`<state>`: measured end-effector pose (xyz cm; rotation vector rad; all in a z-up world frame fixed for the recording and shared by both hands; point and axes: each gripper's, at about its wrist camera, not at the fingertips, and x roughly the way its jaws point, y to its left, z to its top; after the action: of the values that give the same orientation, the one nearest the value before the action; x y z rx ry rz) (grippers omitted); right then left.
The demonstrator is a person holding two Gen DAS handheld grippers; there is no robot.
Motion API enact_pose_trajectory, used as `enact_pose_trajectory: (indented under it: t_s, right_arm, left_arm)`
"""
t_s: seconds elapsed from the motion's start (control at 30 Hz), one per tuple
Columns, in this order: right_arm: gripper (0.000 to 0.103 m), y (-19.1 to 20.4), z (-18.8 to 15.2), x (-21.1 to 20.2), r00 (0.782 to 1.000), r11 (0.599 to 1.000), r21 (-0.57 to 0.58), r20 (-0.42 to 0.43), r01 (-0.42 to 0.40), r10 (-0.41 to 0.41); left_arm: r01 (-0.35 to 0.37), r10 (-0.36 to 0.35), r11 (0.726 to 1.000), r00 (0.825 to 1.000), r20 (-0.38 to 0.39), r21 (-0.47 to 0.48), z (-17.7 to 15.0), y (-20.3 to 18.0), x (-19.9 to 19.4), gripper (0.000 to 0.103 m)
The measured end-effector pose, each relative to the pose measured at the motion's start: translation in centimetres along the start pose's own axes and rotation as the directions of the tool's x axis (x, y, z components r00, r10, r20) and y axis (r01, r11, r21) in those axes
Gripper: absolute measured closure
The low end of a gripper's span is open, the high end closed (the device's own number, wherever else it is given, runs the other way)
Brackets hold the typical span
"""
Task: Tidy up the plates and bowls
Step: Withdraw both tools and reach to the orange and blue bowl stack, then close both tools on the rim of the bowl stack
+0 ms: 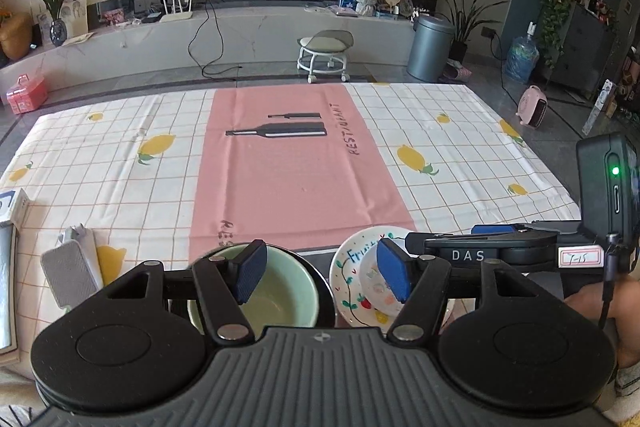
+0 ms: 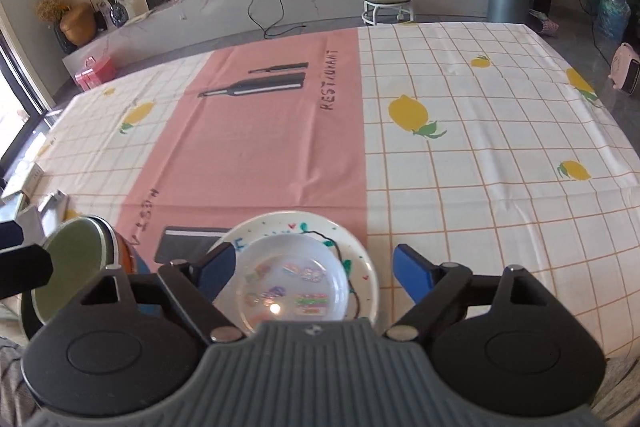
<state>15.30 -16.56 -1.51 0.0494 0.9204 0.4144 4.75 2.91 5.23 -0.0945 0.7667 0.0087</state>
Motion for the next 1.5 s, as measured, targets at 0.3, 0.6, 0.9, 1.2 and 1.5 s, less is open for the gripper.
enact_pose_trajectory:
  t_s: [0.3,0.6,0.9,1.2,1.5]
  right_arm:
    - [0.02,5.0,0.3,0.1,0.942,0.931,0.198,-0.074,-0.308,0.327]
    - [0.04,9.0,-2.2,4.4,0.938,0.969,0.118,-0.249,-0.216,0.239]
    - [0.047,10.0,-3.1,6.5,0.915,0.964,0.121,-0.306,-0.235,0.261]
    - [0.049,9.5,-3.1,6.8,0.908,0.953,0.174,-0.302,-0.249,0.292]
    - [0.056,8.7,-3.4,6.6,0.892,0.931,0.258,-0.307,-0.256,0.331]
  left_arm:
    - [-0.05,0.047,0.994,0.998,-0.031,-0.099,-1.5,5.9,0.1,0.026]
    - [-0.103,0.065,0.964,0.985,-0.158,-0.245,-4.9,11.0,3.6,0.023]
    - [-0.033,-0.076,0.903,0.969,-0.234,-0.429,-6.2,13.0,6.0,0.02]
    - [0.055,-0.274,0.766,0.929,-0.248,-0.64,-8.2,14.6,7.8,0.021]
    - [0.032,-0.238,0.784,0.938,-0.251,-0.62,-8.1,13.8,7.5,0.039]
